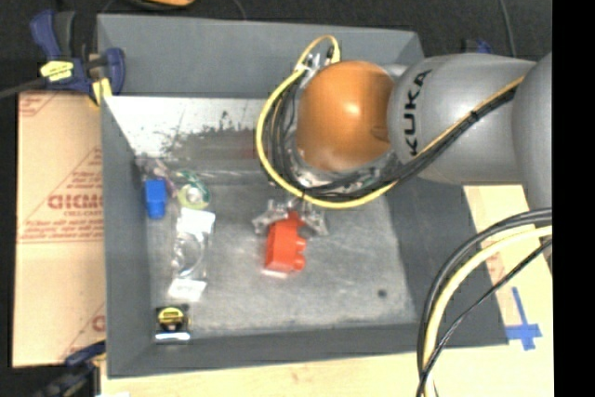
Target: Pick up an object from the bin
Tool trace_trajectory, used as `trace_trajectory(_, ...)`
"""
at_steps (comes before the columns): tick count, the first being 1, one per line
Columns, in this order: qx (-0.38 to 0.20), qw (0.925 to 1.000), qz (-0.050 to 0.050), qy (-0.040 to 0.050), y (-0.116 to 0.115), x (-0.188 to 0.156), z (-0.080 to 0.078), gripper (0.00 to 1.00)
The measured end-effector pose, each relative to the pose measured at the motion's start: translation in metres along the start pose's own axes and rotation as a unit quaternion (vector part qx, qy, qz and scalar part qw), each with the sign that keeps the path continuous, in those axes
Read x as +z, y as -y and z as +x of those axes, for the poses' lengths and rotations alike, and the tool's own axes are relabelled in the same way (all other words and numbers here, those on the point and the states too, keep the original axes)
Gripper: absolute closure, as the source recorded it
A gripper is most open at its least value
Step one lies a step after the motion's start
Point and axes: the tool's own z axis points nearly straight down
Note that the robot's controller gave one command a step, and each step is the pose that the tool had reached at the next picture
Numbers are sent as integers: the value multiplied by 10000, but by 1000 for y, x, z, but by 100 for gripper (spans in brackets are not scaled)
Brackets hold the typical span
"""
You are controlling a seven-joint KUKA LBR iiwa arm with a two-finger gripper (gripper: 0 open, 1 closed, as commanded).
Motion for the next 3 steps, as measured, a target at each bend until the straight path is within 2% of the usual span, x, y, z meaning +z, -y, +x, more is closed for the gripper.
trace_trajectory(1, 20, 10000, 1, -3, -28, -88, -3, 100)
trace_trajectory(2, 38, 10000, 23, 3, 23, -225, -16, 100)
trace_trajectory(3, -681, 9977, -9, 4, 30, -267, -47, 100)
